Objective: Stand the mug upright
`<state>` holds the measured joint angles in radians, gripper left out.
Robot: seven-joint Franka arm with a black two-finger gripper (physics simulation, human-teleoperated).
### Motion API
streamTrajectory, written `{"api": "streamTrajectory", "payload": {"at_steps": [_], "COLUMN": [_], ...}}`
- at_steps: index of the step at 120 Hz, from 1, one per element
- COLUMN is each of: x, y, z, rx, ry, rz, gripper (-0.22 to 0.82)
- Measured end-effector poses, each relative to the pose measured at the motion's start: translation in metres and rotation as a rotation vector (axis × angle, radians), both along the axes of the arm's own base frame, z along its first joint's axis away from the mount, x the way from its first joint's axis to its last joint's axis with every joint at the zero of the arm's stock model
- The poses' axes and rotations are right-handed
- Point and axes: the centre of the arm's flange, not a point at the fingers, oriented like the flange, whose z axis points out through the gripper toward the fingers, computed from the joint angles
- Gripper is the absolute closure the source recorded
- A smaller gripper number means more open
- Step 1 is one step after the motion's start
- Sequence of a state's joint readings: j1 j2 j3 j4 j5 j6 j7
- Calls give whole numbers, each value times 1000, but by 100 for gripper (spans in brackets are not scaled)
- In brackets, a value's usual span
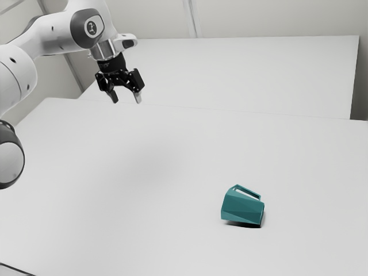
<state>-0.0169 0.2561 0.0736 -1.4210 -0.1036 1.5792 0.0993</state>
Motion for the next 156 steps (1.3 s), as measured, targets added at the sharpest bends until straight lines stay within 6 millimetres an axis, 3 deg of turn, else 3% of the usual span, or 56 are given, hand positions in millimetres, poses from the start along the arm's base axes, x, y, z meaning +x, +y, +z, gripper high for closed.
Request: {"api": "streamTrajectory", "payload": {"at_steps": [24,36,48,57,86,120,156], "x": [-2,-13,-19,-22,-34,-78,-93], "y": [0,-2,-34,-58,-104,-172,-185], "z": [-3,-17,-31,-55,-123,-169,-226], "rx": [-1,-7,-29,-102,-476,-652,-759], "ry": [14,56,72,75,59,11,14], "rz": [7,7,-40,-59,3,-19,0], "gripper": [0,0,0,0,0,0,0]}}
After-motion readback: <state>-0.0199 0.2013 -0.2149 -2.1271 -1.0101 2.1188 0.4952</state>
